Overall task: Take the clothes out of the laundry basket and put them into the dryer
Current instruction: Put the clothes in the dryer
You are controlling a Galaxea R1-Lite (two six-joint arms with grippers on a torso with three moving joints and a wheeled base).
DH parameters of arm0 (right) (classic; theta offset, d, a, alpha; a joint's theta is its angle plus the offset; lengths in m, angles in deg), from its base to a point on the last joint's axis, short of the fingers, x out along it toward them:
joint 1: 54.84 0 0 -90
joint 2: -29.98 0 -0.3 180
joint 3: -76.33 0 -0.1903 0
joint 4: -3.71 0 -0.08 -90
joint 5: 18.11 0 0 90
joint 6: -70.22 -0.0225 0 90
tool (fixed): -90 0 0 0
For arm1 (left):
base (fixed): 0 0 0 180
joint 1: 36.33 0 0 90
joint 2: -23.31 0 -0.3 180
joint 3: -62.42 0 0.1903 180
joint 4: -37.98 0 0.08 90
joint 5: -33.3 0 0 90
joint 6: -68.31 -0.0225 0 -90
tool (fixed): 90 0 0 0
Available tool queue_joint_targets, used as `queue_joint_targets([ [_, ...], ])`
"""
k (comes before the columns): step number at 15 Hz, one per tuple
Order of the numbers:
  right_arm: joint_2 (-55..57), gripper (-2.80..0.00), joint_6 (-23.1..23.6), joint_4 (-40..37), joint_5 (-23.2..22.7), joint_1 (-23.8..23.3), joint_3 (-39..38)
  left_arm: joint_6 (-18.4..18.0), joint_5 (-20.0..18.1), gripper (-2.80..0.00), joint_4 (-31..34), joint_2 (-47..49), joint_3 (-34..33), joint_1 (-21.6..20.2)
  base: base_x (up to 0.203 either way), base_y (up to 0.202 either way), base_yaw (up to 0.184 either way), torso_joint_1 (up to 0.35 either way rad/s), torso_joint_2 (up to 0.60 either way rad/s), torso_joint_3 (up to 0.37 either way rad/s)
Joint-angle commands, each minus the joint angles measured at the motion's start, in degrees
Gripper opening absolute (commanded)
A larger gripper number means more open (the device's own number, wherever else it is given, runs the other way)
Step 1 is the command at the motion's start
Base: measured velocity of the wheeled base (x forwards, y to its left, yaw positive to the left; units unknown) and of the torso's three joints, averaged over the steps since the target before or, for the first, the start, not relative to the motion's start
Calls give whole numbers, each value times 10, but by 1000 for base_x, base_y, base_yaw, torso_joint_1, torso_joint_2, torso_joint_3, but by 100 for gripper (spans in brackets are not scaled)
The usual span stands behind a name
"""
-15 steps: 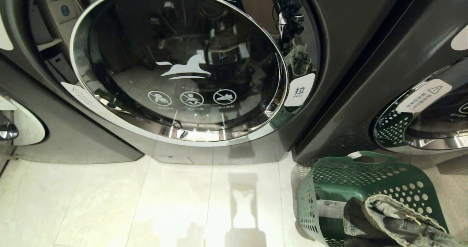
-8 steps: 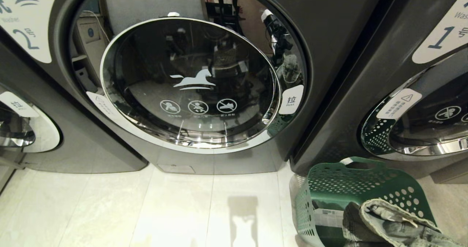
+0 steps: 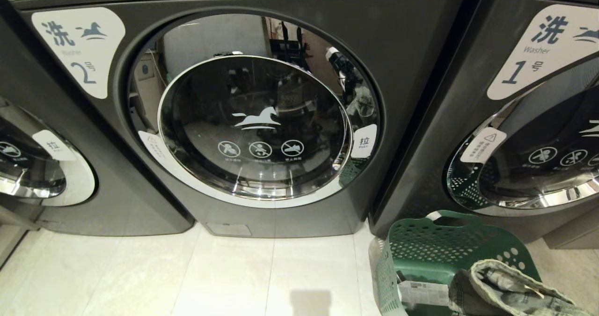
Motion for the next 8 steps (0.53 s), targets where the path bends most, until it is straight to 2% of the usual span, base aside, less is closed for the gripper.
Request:
queue_joint_targets([
  [1, -12, -280, 0, 1, 0, -5, -1, 0, 0, -280, -1, 0, -1, 0, 0, 0, 0, 0, 3, 205],
  [8, -48, -280, 0, 1, -1, 5, -1, 1, 1, -280, -1, 0, -1, 0, 0, 0, 0, 2, -1, 201],
])
